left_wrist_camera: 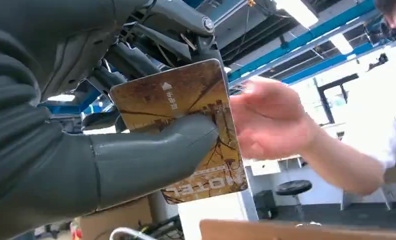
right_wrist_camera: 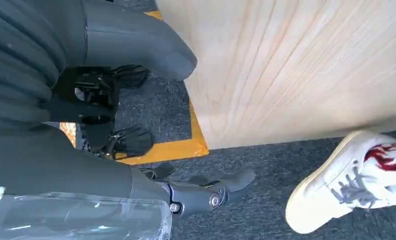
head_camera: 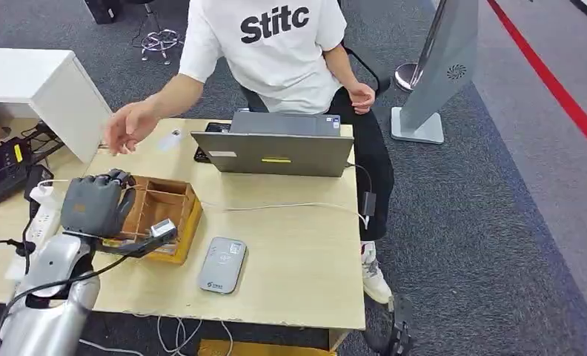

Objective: Pass the card to the sensor for recognition and then transmit it.

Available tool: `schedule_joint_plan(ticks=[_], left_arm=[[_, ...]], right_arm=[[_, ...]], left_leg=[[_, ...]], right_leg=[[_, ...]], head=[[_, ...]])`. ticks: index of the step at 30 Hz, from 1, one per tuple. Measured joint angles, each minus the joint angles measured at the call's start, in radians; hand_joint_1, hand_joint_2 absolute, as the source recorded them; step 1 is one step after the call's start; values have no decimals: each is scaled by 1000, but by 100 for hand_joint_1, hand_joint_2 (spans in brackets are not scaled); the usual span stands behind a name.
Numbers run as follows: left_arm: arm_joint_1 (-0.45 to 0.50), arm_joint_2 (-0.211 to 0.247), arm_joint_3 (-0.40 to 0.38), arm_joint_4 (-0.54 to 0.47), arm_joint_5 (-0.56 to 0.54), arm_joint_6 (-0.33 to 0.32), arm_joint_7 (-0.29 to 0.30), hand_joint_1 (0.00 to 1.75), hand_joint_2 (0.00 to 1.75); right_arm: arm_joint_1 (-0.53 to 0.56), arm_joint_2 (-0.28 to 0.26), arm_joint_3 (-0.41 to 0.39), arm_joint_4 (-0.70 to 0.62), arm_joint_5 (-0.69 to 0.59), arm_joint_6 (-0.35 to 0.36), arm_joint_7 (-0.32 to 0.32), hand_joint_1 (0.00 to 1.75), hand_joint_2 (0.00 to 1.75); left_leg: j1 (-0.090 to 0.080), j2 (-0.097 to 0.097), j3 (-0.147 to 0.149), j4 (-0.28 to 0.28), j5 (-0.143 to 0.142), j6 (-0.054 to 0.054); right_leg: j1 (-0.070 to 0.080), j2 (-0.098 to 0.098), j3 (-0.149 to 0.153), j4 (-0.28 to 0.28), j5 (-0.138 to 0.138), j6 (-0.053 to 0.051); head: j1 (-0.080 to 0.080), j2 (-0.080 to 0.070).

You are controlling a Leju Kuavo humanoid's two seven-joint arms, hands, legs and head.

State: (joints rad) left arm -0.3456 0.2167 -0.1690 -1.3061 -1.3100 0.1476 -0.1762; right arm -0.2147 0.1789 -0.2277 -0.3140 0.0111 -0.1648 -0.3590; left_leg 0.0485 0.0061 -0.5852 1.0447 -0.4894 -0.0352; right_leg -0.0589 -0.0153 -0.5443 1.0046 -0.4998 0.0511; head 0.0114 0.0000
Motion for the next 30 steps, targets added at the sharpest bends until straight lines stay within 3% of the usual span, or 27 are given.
schedule_joint_plan(ticks=[9, 10, 12, 13, 15, 16, 21, 24, 26, 30], left_arm=[[-169, -24, -2, 162, 22, -58, 0, 175, 175], [-179, -27, -2, 173, 23, -58, 2, 159, 175], [-191, -34, -2, 184, 26, -58, 7, 159, 175], [-195, -37, -2, 189, 29, -58, 9, 21, 175], [-198, -43, -3, 196, 33, -58, 11, 21, 175], [-198, -44, -3, 199, 37, -56, 14, 0, 175], [-194, -54, -3, 201, 61, -31, 16, 0, 175], [-136, -61, 2, 147, 103, 105, -8, 0, 175], [-68, -78, 22, 61, 135, 193, -41, 0, 175], [17, -102, 63, -55, 141, 206, -58, 0, 175]], right_arm=[[-10, 8, 27, 0, -3, -3, 13, 0, 175], [-11, 8, 30, 0, -3, -3, 13, 0, 175], [-12, 8, 35, 0, -3, -3, 13, 0, 175], [-12, 8, 36, 0, -3, -3, 13, 0, 175], [-12, 8, 38, 0, -6, -3, 13, 0, 175], [-12, 8, 38, 0, -7, -4, 13, 0, 175], [-12, 13, 42, 0, -11, -48, 12, 0, 175], [-11, 14, 44, 0, -23, -49, 8, 0, 175], [-10, 14, 45, 1, -25, -53, 5, 0, 175], [-9, 14, 47, 2, -27, -55, 0, 0, 175]], left_leg=[[0, 0, 0, 0, 0, 0], [0, 0, 0, 0, 0, 0], [0, 1, 0, 0, 0, 0], [0, 1, 0, 0, 0, 0], [0, 1, 0, 0, 0, 0], [0, 1, 0, 0, 0, 0], [0, 1, -1, 0, 0, 0], [0, 1, -1, 0, 0, 0], [0, 1, -2, 0, 0, 0], [0, 1, -2, 0, -1, 0]], right_leg=[[0, 1, -1, 0, 0, 0], [0, 1, -1, 0, 0, 0], [0, 2, -1, 0, 0, 0], [0, 2, -1, 0, 0, 0], [0, 2, -1, 0, 0, 0], [0, 2, -1, 0, 0, 0], [0, 2, -1, 0, 0, 0], [0, 2, -1, 0, 0, 0], [0, 2, -1, -1, 0, 0], [0, 1, -2, -1, 0, 0]], head=[[0, 0], [0, 0], [0, 0], [0, 0], [0, 0], [0, 0], [0, 0], [0, 0], [0, 0], [0, 0]])
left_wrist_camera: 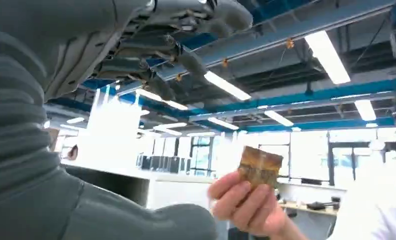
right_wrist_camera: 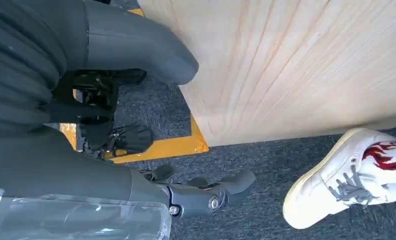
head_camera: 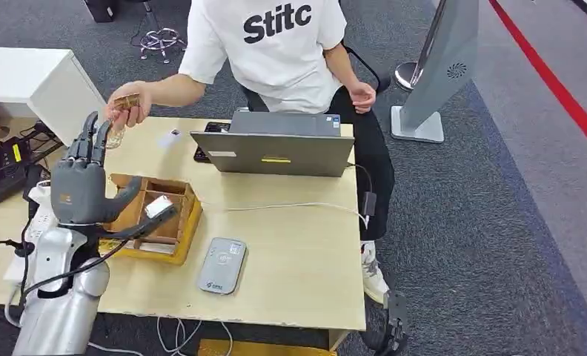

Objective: Pass the card to the sensor for recognition and then transmit it.

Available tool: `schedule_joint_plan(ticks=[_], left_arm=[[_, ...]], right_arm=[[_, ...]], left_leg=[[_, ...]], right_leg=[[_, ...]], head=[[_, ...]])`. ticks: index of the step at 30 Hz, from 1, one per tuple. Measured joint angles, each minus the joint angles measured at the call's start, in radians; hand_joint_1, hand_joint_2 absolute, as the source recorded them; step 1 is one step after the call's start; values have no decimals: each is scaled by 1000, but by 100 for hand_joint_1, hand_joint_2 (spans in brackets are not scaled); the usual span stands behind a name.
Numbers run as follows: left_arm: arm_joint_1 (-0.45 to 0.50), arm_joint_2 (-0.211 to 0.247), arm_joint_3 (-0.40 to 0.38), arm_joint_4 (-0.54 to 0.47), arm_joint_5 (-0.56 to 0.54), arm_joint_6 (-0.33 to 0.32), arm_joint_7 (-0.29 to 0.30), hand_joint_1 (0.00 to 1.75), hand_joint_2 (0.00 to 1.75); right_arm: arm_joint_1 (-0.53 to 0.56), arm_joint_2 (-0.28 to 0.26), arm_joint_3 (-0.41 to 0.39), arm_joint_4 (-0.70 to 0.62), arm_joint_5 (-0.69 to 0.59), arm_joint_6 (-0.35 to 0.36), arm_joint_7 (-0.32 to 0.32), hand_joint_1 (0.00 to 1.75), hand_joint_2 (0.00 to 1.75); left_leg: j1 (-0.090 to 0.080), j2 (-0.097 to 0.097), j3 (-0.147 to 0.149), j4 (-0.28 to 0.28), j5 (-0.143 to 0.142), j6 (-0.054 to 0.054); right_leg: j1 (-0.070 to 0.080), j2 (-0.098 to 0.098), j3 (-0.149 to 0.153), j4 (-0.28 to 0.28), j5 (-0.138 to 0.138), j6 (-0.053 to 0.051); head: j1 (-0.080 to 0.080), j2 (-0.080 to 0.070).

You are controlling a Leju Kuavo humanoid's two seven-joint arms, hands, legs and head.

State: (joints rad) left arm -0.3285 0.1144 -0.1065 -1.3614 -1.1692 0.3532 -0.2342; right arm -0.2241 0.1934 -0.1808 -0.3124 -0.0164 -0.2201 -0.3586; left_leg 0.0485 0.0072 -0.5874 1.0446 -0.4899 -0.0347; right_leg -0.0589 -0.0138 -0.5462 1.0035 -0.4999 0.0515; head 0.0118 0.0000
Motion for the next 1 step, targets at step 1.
schedule_joint_plan(ticks=[1], left_arm=[[13, -5, 8, -18, 6, 3, -9, 0, 175]], right_arm=[[0, 0, 0, 0, -2, 0, 0, 0, 175]], left_leg=[[0, 0, 0, 0, 0, 0]], right_leg=[[0, 0, 0, 0, 0, 0]], head=[[0, 0]])
